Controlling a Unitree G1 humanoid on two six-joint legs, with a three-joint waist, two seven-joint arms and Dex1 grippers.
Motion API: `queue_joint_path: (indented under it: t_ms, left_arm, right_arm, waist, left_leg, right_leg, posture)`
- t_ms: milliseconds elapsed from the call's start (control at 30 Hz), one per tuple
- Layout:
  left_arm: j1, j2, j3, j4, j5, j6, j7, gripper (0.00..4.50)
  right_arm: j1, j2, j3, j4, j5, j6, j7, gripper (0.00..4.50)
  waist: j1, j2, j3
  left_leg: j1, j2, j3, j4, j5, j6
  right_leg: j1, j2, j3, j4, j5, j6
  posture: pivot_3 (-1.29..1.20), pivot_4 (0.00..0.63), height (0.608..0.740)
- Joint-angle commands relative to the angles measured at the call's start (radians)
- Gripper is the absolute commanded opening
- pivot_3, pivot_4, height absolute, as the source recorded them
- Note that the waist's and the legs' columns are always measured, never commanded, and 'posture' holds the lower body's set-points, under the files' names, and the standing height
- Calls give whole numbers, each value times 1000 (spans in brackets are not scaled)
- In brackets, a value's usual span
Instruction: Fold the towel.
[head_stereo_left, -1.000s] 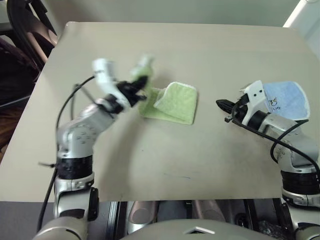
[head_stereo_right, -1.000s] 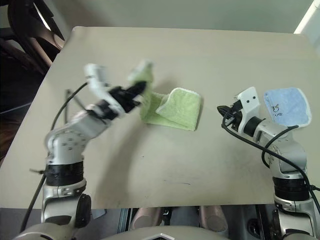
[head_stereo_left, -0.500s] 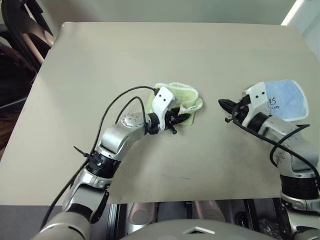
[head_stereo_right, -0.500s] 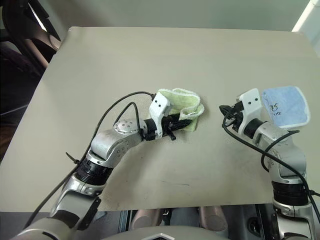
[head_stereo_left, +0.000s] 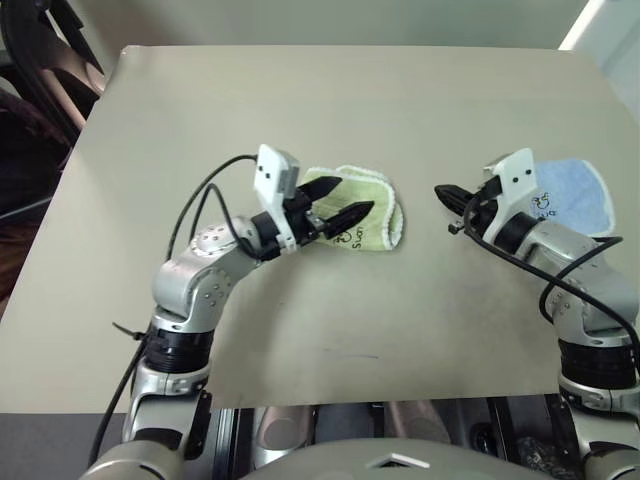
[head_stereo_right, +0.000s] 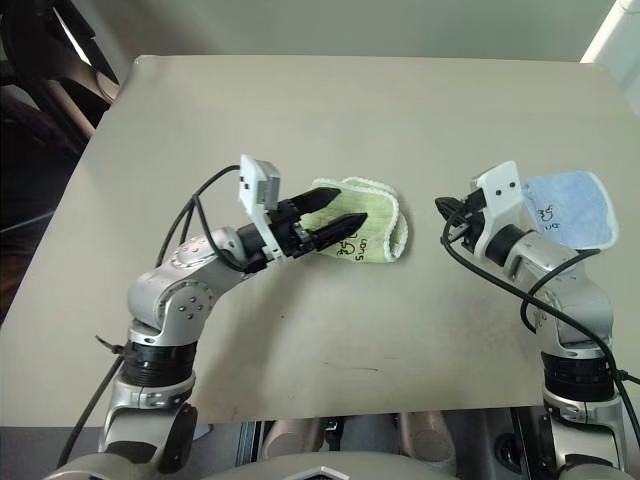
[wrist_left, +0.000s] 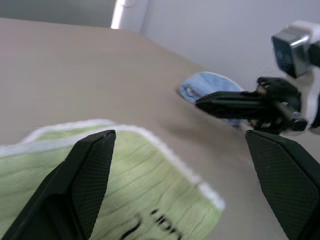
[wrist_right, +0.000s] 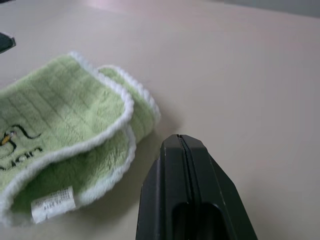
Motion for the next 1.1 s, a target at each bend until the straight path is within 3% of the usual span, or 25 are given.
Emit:
queue_joint_path:
  t_ms: [33,367,400,600,733,833,967,1033,1100]
  left_arm:
    - [-20,18,36,28,74,-73,33,3860]
    - [-84,13,-111,236,342,-215,22,138]
    - [-95,6,-127,267,370,-202,39,24]
    - [-93,-29,-192,388,468,-179,61,24]
    - [-59,-28,-199,412,511,-185,69,24]
    - [-44,-65,-103,354,425,-196,63,24]
    - [-72,-147,160,271,174,-87,134,24]
    - [-80,-134,256,275,92,-16,165,24]
    - [-80,-111,308,287,52,30,178,388]
  right_arm:
    - [-70,43,20,-29,27,0,-7,0]
    - [-155,223,199,121,-40,-56,-9,0]
    - [-154,231,218,160,-59,-70,-9,0]
    - [-130,251,300,388,-182,-103,-36,0]
    - [-107,253,289,408,-202,-133,-41,0]
    - [-90,248,239,323,-166,-140,-30,0]
    - [-66,204,168,144,-97,-126,15,0]
    - [-57,175,127,65,-57,-92,25,0]
    - [-51,154,96,16,-28,-65,27,0]
  waist:
    - [0,0,0]
    - [1,0,0]
    - [1,0,0]
    - [0,1,0]
    - [-2,2,-4]
    - [-2,3,-4]
    - [-1,2,-3]
    - [-2,2,-3]
    - [-5,2,-3]
  left_leg:
    - [0,0,0,0,0,1]
    - [-1,-1,-3,1,0,8]
    - [-1,-1,-2,1,0,8]
    - [-1,-2,-2,1,0,8]
    - [3,-2,-2,0,0,7]
    - [4,-2,-2,0,0,8]
    - [-1,-2,-1,0,3,9]
    - [-2,-2,0,0,3,7]
    - [-1,-2,1,-1,4,6]
  right_leg:
    - [0,0,0,0,0,0]
    - [0,-1,-1,0,3,-8]
    - [0,-2,-1,0,3,-8]
    - [-1,-5,-3,0,5,-9]
    - [2,-4,-4,0,4,-10]
    - [4,-4,-3,0,6,-11]
    - [0,-4,-3,0,6,-11]
    - [-1,-4,-3,0,7,-11]
    - [-1,-4,-3,0,7,-11]
  posture:
    - [0,150,735]
    - [0,150,735]
    - [0,150,735]
    - [0,150,735]
    - [0,150,735]
    - [0,150,735]
    - [0,150,735]
    - [0,150,735]
    - [0,150,735]
